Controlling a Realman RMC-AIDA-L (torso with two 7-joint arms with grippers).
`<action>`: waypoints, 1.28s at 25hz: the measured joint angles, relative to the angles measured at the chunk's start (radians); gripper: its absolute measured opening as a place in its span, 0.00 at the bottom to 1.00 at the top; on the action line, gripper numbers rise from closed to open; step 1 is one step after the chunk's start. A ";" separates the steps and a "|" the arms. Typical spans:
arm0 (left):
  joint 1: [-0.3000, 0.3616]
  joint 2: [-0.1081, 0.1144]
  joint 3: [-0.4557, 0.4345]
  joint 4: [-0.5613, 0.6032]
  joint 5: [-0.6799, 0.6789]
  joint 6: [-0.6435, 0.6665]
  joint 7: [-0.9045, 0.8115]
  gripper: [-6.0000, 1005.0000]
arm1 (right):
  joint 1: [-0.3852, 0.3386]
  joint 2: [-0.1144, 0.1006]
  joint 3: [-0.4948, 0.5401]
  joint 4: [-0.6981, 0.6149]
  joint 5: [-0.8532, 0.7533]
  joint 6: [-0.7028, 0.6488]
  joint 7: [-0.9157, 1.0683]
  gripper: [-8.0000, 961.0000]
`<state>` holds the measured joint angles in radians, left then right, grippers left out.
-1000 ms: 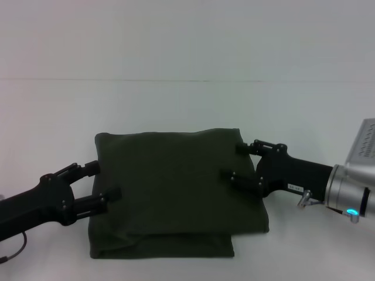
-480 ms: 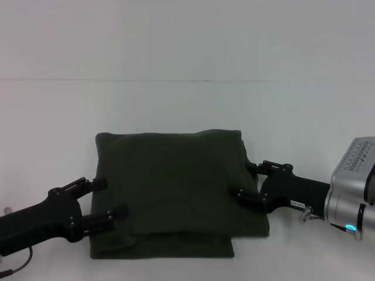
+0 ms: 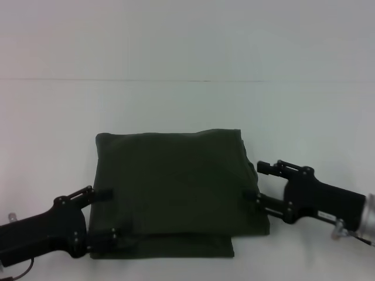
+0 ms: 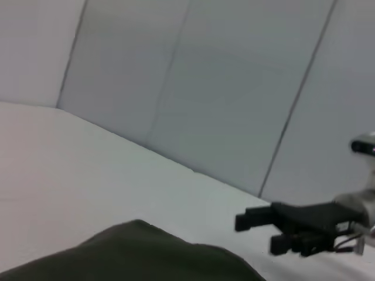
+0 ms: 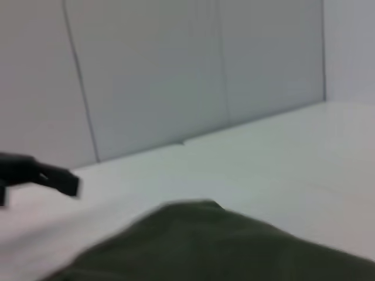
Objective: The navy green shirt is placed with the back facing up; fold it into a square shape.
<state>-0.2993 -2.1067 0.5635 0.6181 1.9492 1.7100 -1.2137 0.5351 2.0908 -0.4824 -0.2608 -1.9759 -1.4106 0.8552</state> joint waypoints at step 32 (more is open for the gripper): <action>0.036 -0.013 -0.013 -0.021 0.113 -0.068 0.099 0.94 | -0.179 0.002 -0.114 -0.017 -0.003 -0.114 -0.120 0.74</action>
<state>-0.2630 -2.1199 0.5508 0.5972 2.0625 1.6416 -1.1144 0.3565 2.0923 -0.5963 -0.2779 -1.9787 -1.5249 0.7347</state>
